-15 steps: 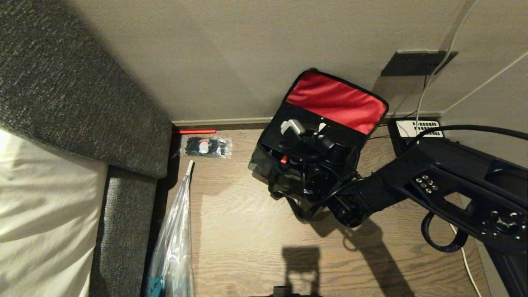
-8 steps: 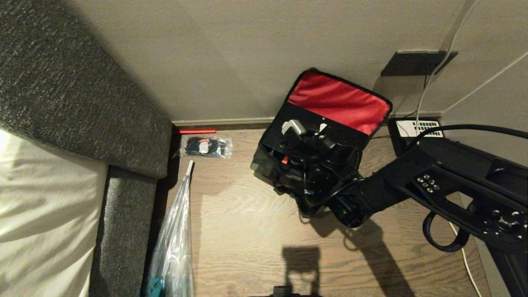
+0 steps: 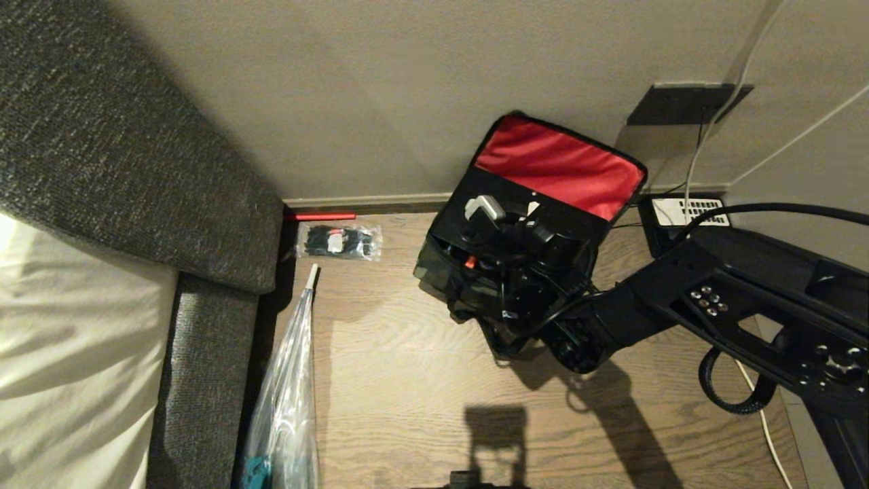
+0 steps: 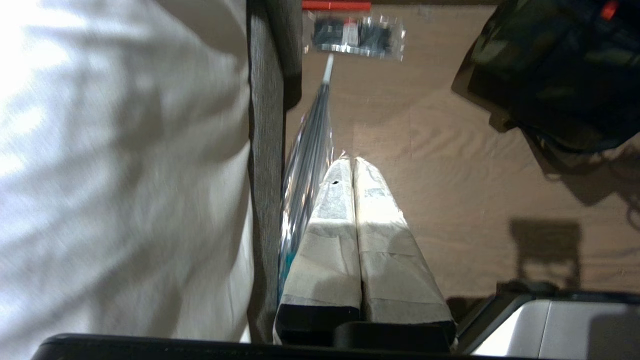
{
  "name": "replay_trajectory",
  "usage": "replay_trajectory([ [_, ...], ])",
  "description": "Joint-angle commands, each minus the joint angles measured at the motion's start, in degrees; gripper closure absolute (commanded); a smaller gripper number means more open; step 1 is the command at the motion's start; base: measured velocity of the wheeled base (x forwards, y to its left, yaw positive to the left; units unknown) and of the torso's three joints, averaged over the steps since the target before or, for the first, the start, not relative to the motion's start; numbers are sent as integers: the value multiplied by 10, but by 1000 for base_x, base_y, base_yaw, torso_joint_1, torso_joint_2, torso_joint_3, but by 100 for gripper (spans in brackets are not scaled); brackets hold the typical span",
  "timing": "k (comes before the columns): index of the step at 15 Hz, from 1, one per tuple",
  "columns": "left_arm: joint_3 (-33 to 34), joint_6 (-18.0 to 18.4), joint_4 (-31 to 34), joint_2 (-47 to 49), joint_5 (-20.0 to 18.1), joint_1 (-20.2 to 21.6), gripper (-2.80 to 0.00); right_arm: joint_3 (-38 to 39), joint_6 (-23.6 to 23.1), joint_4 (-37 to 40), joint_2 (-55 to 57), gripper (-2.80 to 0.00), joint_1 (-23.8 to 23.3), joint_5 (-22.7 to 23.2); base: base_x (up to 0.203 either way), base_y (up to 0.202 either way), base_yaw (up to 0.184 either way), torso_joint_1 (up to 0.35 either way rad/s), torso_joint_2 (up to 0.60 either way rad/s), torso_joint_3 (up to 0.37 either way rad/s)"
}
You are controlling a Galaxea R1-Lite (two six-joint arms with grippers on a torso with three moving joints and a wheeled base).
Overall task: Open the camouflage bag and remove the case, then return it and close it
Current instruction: Lift the black box
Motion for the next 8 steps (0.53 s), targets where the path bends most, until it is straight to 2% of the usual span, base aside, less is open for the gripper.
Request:
replay_trajectory([
  [1, -30, -2, 4, 6, -2, 0, 0, 1, -4, -4, 0, 0, 0, -2, 0, 0, 0, 0, 0, 0],
  [3, -90, -16, 6, 74, -17, -1, 0, 1, -4, -4, -2, 0, 0, -2, 0, 0, 0, 0, 0, 0],
  [4, -136, -38, 5, 136, -27, -1, 0, 1, -4, -4, -2, 0, 1, -2, 0, 0, 0, 0, 0, 0],
  [8, -304, -183, -6, 416, -86, -3, 0, -1, -4, -4, -3, 0, 0, -3, 0, 0, 0, 0, 0, 0],
])
